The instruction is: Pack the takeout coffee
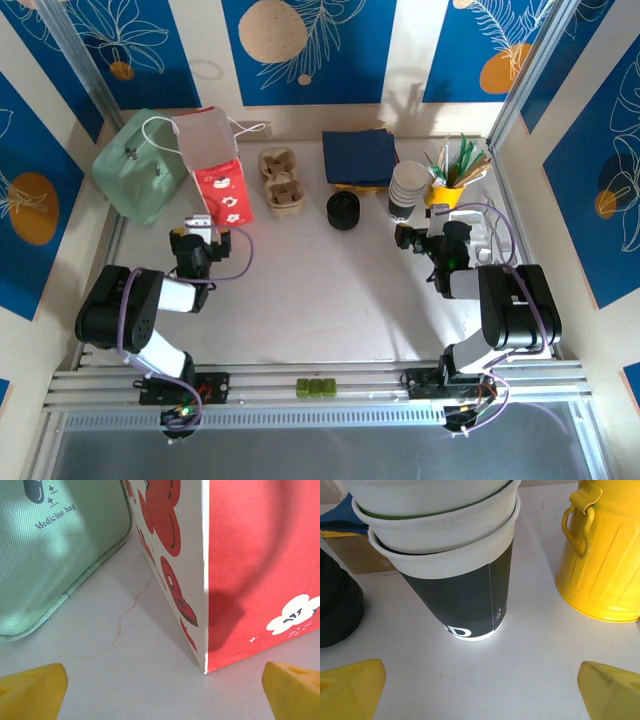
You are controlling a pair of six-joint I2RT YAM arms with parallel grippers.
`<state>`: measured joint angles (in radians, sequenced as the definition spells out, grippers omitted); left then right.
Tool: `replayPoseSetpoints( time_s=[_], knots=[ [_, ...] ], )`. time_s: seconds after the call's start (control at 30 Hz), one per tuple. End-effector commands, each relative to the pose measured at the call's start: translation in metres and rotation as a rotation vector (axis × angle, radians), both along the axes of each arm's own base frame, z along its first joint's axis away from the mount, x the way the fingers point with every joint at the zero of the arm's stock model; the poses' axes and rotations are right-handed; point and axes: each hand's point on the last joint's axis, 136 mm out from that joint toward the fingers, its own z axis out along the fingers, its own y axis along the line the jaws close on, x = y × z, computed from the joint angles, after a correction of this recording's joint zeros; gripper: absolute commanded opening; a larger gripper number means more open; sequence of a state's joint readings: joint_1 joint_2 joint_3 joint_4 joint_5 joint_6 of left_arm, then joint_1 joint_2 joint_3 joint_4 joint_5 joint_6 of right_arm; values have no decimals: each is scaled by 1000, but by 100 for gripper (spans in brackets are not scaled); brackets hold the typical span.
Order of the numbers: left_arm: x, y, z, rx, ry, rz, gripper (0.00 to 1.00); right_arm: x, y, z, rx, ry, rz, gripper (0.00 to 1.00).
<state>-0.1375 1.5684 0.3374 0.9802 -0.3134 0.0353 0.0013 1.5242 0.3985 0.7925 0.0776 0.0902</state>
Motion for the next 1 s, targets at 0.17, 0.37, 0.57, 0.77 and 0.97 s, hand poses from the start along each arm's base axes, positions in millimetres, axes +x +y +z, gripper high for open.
replayPoseSetpoints(
  time_s=[0.17, 0.37, 0.57, 0.77, 0.97],
  knots=[
    [6, 1, 10, -10, -36, -2, 99, 7, 0, 11, 12, -29, 3, 99],
    [6, 1, 9, -11, -34, -3, 99, 8, -1, 12, 15, -28, 3, 99],
    [6, 1, 9, -11, -32, -3, 99, 7, 0, 11, 14, -27, 3, 99],
    [6, 1, 10, -11, -36, -3, 99, 7, 0, 11, 14, -26, 4, 99],
    [0, -1, 17, -3, -67, -16, 100, 5, 9, 16, 10, -32, 55, 99]
  ],
)
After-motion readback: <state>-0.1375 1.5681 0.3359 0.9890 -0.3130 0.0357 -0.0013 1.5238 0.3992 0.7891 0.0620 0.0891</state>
